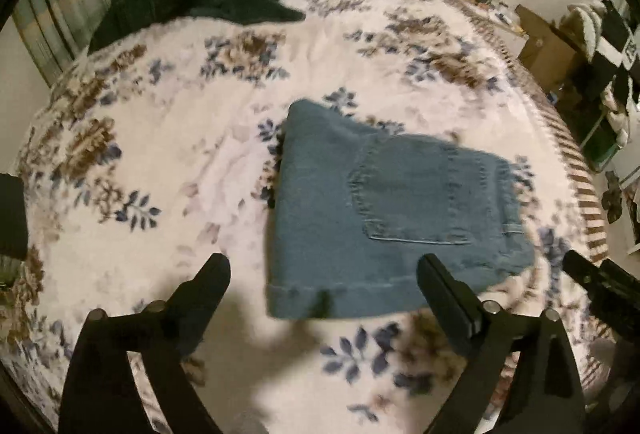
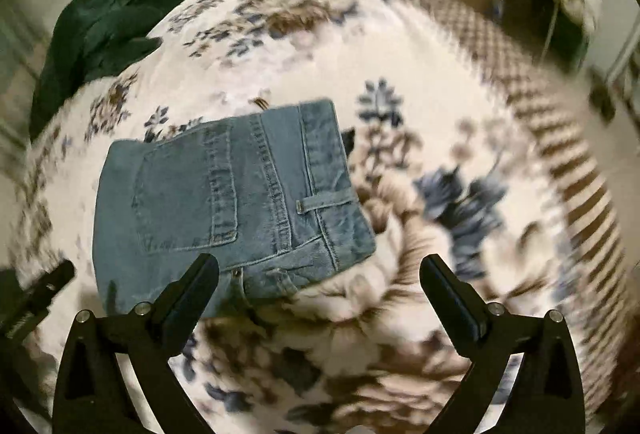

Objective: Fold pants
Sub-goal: 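Open both tools and release the folded jeans onto the bed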

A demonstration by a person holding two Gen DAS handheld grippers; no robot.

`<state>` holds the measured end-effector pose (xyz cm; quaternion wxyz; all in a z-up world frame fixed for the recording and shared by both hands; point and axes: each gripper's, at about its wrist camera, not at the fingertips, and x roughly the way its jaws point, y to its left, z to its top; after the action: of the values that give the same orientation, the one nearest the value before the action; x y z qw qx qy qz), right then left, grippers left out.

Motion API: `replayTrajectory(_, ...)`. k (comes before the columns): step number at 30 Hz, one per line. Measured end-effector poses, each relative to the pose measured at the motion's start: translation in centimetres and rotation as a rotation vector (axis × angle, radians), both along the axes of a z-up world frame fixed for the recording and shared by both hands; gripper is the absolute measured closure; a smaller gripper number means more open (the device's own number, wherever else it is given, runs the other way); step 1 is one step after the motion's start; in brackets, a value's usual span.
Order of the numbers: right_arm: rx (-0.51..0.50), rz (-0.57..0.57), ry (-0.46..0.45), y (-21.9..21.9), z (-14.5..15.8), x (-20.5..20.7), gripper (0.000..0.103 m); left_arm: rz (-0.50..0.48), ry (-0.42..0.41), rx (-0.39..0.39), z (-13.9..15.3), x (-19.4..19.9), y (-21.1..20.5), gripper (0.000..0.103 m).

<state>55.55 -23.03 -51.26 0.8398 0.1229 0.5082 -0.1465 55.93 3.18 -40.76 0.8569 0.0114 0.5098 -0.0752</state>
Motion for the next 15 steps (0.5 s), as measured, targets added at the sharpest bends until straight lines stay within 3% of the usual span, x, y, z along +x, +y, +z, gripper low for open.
replayTrajectory(7,-0.077,0.061,-0.063,2.3,9.1,-5.5,0.001,0.011,-0.085,0.026,8.3,-5.1,-1.1,0.007)
replayTrajectory(15,-0.109,0.112,-0.183,3.7,20.8,-14.5,0.001,0.073,-0.188,0.034,18.4,-13.9,-0.4,0.007)
